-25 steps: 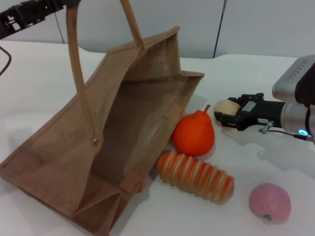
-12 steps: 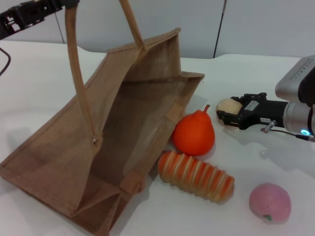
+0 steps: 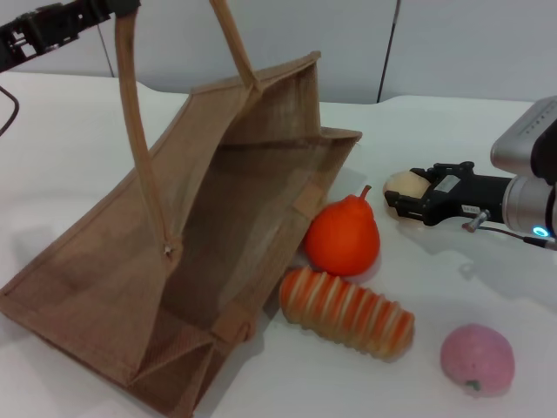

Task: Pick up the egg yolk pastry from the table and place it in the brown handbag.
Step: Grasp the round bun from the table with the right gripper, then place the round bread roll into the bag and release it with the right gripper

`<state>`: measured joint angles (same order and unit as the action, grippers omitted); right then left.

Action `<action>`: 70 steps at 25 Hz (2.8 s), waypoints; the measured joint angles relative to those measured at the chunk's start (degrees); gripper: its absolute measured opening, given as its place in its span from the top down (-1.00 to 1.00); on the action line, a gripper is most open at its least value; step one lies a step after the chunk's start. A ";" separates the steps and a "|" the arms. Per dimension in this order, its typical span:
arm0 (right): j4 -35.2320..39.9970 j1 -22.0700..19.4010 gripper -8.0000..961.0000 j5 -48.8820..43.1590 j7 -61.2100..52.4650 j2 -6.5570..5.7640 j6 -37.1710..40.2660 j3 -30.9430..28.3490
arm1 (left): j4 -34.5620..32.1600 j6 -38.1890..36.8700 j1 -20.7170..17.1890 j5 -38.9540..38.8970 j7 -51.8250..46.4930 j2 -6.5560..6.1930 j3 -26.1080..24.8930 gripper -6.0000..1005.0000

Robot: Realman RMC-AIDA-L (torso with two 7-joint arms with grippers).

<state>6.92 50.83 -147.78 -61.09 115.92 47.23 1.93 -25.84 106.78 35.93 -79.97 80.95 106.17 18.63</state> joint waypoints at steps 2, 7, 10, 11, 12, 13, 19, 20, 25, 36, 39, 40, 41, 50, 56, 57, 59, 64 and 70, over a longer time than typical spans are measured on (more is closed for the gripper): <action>0.03 -0.05 -0.21 0.02 0.00 0.00 0.02 0.00 | 0.00 0.00 -0.02 0.00 0.00 0.00 0.00 0.74; 0.03 -0.06 -0.20 0.04 0.00 0.00 0.05 0.00 | 0.12 0.00 -0.15 0.00 0.00 -0.07 0.00 0.74; 0.08 -0.06 -0.20 0.04 0.00 0.00 0.05 0.00 | 0.17 0.01 -0.16 -0.02 0.00 -0.10 0.00 0.74; 0.09 -0.06 -0.20 0.04 -0.01 0.00 0.03 0.00 | 0.17 0.00 -0.16 -0.02 0.00 -0.12 0.00 0.74; 0.10 -0.05 -0.20 0.04 -0.04 0.00 0.02 0.00 | 0.18 0.00 -0.16 -0.03 0.00 -0.16 0.00 0.74; 0.10 -0.05 -0.20 0.04 -0.04 0.00 0.02 0.00 | 0.18 0.00 -0.16 -0.03 0.00 -0.16 0.00 0.74; 0.30 -0.03 -0.19 0.04 -0.07 0.00 -0.01 0.00 | 0.22 0.00 -0.16 -0.07 0.00 -0.18 0.00 0.74; 0.45 -0.03 -0.19 0.04 -0.12 0.00 -0.01 0.00 | 0.25 0.01 -0.16 -0.08 0.00 -0.18 0.00 0.74; 0.83 -0.03 -0.18 0.31 -0.75 0.01 -0.04 0.00 | 0.26 0.01 -0.17 -0.09 0.00 -0.18 0.00 0.74; 3.31 -1.40 -0.15 5.80 -0.63 0.00 2.03 0.00 | 0.26 -0.11 -0.20 -0.10 0.00 -0.18 0.00 0.74; 5.35 -1.85 -0.15 6.76 -0.36 0.00 8.12 0.00 | 0.24 -0.49 -0.41 -0.11 -0.02 -0.20 0.00 0.74; 6.51 -1.93 -0.15 7.07 -0.34 0.01 11.29 0.00 | 0.24 -0.56 -0.47 -0.13 -0.02 -0.28 0.00 0.74; 7.38 -1.95 -0.16 7.39 -0.34 0.00 14.07 0.00 | 0.31 -0.60 -0.51 -0.15 -0.01 -0.43 0.00 0.74; 9.09 -1.50 -0.14 8.18 1.74 0.02 31.21 3.33 | 0.52 -0.68 -0.11 -0.20 -0.05 -0.80 0.00 0.74; 4.03 3.22 -0.14 8.13 3.06 0.33 30.16 8.41 | 0.53 -0.58 0.28 -0.46 -0.57 -0.80 -0.11 0.74; 2.84 4.37 -0.14 8.13 3.31 0.33 29.43 8.88 | 0.53 -0.49 0.38 -0.63 -0.61 -0.80 -0.14 0.74; 0.81 6.27 -0.14 8.13 3.93 0.37 28.18 9.55 | 0.53 -0.31 0.75 -0.74 -0.65 -0.80 -0.16 0.74; -4.49 10.27 -0.14 8.12 6.04 0.45 21.26 9.75 | 0.53 0.02 2.04 -0.91 -1.80 -0.79 -0.18 0.74; -10.55 14.37 -0.13 8.12 8.05 0.63 9.74 9.66 | 0.53 1.33 2.82 -2.35 -2.59 -0.71 -0.17 0.74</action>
<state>-3.62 65.20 -139.66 -53.04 116.55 56.97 11.60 -25.31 108.11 38.75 -82.32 78.36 105.46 18.46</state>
